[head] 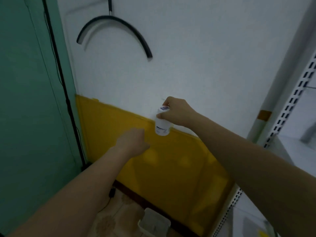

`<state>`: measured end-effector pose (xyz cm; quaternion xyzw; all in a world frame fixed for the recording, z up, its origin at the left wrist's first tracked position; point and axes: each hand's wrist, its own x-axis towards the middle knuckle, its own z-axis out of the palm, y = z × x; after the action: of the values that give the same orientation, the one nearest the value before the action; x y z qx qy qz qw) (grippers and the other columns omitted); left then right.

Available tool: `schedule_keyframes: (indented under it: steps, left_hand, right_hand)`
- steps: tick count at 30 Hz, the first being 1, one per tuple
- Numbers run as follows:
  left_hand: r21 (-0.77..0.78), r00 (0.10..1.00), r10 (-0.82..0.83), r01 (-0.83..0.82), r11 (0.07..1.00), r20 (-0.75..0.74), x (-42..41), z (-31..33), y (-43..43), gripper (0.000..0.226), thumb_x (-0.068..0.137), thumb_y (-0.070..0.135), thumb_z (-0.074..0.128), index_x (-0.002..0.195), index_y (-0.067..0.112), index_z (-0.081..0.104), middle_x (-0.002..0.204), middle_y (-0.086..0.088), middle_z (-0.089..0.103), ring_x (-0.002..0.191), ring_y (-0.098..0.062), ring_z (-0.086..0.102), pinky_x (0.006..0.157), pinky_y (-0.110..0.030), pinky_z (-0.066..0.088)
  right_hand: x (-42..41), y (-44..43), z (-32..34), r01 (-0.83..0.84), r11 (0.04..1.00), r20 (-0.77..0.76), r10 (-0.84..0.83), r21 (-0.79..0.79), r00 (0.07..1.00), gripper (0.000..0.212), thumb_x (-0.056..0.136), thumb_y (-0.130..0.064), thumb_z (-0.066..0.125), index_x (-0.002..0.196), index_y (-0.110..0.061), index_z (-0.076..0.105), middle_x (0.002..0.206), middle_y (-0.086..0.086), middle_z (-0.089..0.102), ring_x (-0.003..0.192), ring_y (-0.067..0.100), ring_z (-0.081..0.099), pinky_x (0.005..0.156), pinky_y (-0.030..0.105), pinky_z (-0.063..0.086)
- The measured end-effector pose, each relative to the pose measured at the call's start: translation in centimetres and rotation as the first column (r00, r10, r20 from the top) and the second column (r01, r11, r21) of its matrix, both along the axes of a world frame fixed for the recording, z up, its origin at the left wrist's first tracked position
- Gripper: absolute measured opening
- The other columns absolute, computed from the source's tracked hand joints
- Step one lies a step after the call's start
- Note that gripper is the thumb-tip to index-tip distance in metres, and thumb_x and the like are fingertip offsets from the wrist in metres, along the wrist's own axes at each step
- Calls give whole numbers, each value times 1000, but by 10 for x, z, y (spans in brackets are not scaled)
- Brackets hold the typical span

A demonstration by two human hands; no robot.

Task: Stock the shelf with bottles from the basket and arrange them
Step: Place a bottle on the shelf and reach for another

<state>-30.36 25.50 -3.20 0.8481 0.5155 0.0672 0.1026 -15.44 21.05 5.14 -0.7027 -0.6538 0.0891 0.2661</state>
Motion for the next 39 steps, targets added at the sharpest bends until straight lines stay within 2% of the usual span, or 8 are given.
schedule_keyframes:
  steps: [3, 5, 10, 17, 20, 26, 33, 39]
  left_hand:
    - [-37, 999, 20, -22, 999, -40, 1, -34, 36, 48, 94, 38, 52, 132, 11, 42, 127, -10, 48, 102, -25, 55, 82, -37, 51]
    - [-78, 998, 28, -33, 996, -55, 3, -58, 62, 49, 94, 38, 52, 133, 11, 41, 133, -11, 43, 106, -26, 53, 83, -37, 50]
    - [-156, 995, 71, -82, 984, -75, 10, -121, 122, 44, 91, 40, 54, 124, 12, 45, 120, -8, 49, 105, -24, 51, 82, -35, 48]
    - [-217, 989, 36, -67, 974, -143, 39, -229, 170, 40, 91, 44, 51, 116, 13, 49, 115, -8, 53, 102, -24, 54, 82, -36, 49]
    - [-296, 989, -6, -38, 954, -146, 55, -288, 174, 42, 91, 40, 51, 123, 13, 48, 121, -8, 53, 106, -24, 54, 84, -36, 49]
    - [-427, 982, -91, 12, 904, -166, 79, -412, 165, 50, 93, 42, 49, 133, 14, 40, 122, -6, 51, 106, -22, 54, 81, -31, 46]
    - [-538, 979, -123, 16, 843, -165, 82, -568, 155, 49, 93, 42, 48, 134, 15, 40, 128, -5, 48, 113, -22, 51, 92, -32, 46]
    - [-522, 960, -181, 44, 852, -215, 81, -702, 153, 53, 93, 44, 46, 137, 14, 35, 134, -4, 44, 120, -22, 46, 97, -32, 43]
  right_hand:
    - [-3, 43, -38, 4, 996, -19, -6, -89, 1000, 41, 85, -28, 67, 113, -3, 50, 99, 5, 51, 85, 17, 48, 55, 21, 35]
    - [0, 73, -64, 13, 991, -34, -18, -132, 999, 42, 85, -29, 67, 113, -4, 50, 107, 11, 54, 90, 23, 53, 64, 27, 41]
    - [20, 137, -130, 11, 973, -77, -29, -232, 997, 42, 86, -29, 67, 115, -4, 47, 100, 9, 50, 83, 19, 48, 56, 24, 38]
    - [57, 199, -245, 43, 922, -139, -103, -384, 985, 39, 88, -25, 66, 116, -4, 48, 112, 14, 55, 91, 27, 57, 75, 39, 50]
    - [70, 207, -306, 65, 900, -171, -152, -431, 974, 37, 89, -21, 65, 116, -3, 48, 111, 15, 56, 82, 23, 51, 70, 40, 48]
    - [100, 200, -449, 144, 848, -168, -263, -510, 950, 40, 89, -24, 66, 119, -9, 46, 116, 12, 52, 92, 27, 52, 73, 37, 45]
    - [114, 181, -625, 182, 769, -170, -353, -612, 920, 43, 87, -17, 68, 124, -8, 46, 124, 11, 50, 110, 26, 53, 84, 31, 49]
    - [110, 175, -774, 168, 744, -155, -343, -647, 926, 42, 89, -15, 65, 125, -9, 45, 127, 10, 48, 117, 26, 50, 91, 32, 48]
